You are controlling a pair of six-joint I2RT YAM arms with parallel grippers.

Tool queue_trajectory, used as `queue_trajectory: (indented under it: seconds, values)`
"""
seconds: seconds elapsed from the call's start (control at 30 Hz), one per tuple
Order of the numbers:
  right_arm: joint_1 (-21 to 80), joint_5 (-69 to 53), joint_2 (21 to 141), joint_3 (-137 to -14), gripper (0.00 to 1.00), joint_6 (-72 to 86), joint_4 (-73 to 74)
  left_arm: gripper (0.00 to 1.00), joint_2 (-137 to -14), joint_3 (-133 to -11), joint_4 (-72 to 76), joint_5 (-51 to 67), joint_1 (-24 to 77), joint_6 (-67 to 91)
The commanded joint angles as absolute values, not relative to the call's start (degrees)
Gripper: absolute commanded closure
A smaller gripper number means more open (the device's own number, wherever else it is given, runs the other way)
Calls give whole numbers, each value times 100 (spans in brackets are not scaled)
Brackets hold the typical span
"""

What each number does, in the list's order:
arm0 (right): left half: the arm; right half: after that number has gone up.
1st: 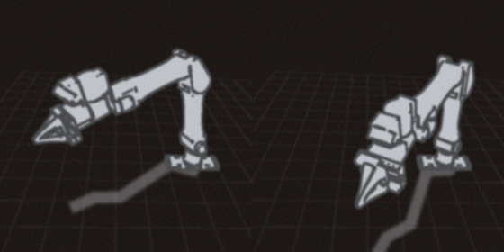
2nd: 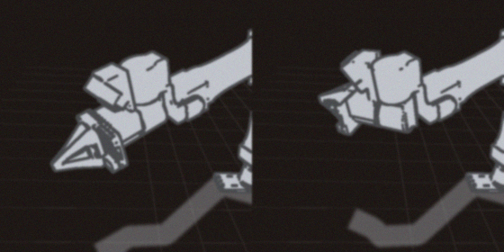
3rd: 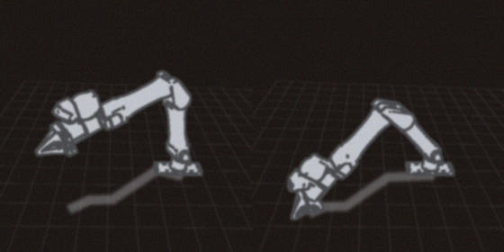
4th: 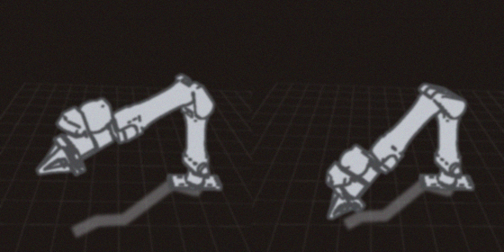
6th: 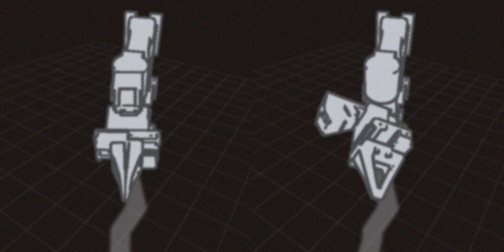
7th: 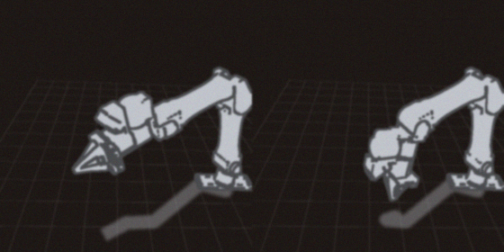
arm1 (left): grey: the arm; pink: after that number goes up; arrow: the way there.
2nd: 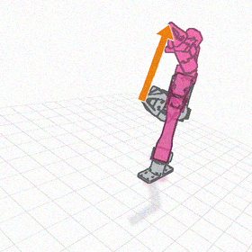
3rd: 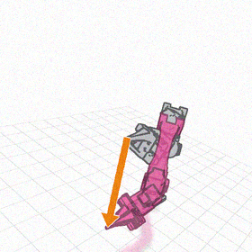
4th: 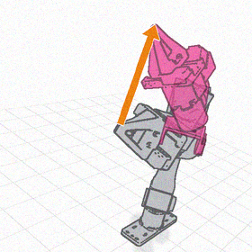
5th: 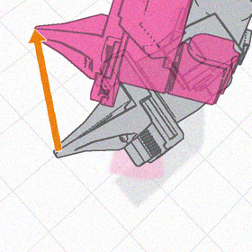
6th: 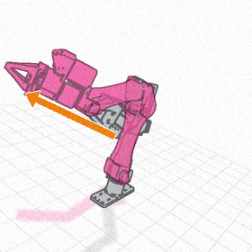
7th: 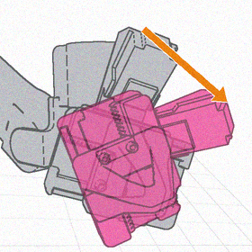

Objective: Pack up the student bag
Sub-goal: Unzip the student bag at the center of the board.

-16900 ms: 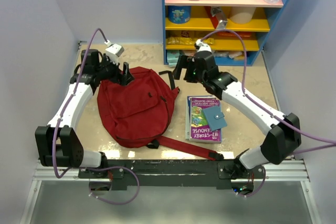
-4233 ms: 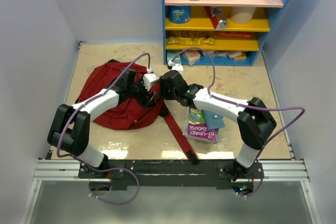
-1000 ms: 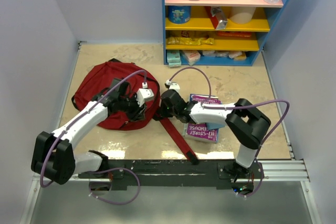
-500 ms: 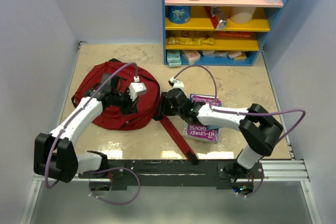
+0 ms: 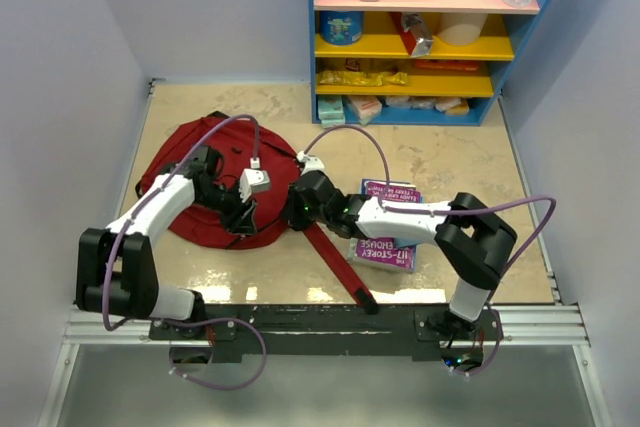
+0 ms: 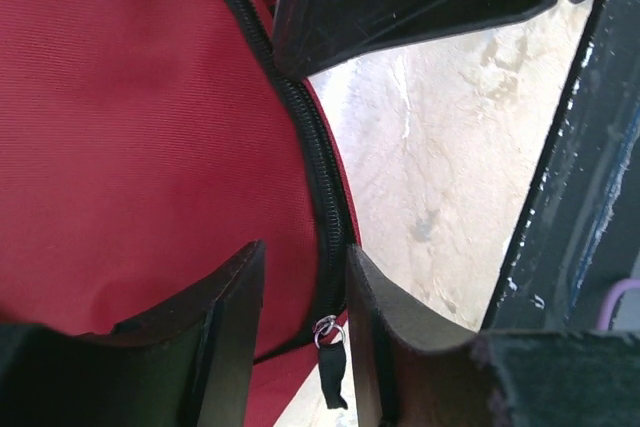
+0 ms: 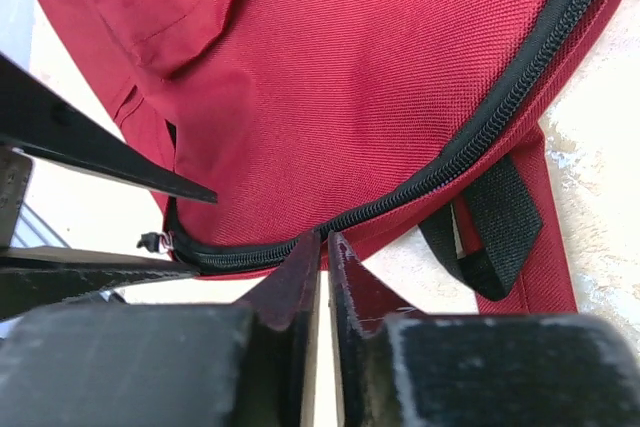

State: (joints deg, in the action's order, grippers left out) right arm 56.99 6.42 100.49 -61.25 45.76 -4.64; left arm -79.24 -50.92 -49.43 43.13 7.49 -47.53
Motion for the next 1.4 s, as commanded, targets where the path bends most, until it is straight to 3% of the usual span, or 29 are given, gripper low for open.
queue_trajectory:
  seconds: [0.0, 0.13, 0.33, 0.47, 0.7, 0.97, 1.17, 1.37]
  values:
    - [5722, 571, 9950, -6091, 93, 4588, -580, 57, -8174, -5317, -5273, 4816, 721, -5282]
    - [5722, 606, 9861, -5880, 99, 4632, -606, 57, -8314, -5344, -5274, 4852, 721, -5335]
    - [5730, 606, 9905, -5731, 100, 4667, -606, 59, -8376, -5344, -5151, 4738, 738, -5282]
    - [5722, 606, 9896, -5652, 100, 4667, -633, 71, -8306, -5291, -4957, 4588, 844, -5089]
    - [5722, 615, 9984, -5564, 100, 4720, -747, 100, -8253, -5238, -4334, 4360, 905, -4545]
    - [5722, 668, 10064, -5458, 100, 4711, -817, 100, -7981, -5431, -4192, 4105, 616, -4043]
    - [5722, 1045, 9344, -5475, 100, 4448, -642, 100, -7550, -5555, -4666, 4096, 439, -4192]
    - [5739, 1134, 9246, -6134, 96, 4088, -492, 100, -7102, -5704, -4974, 4148, 431, -4149]
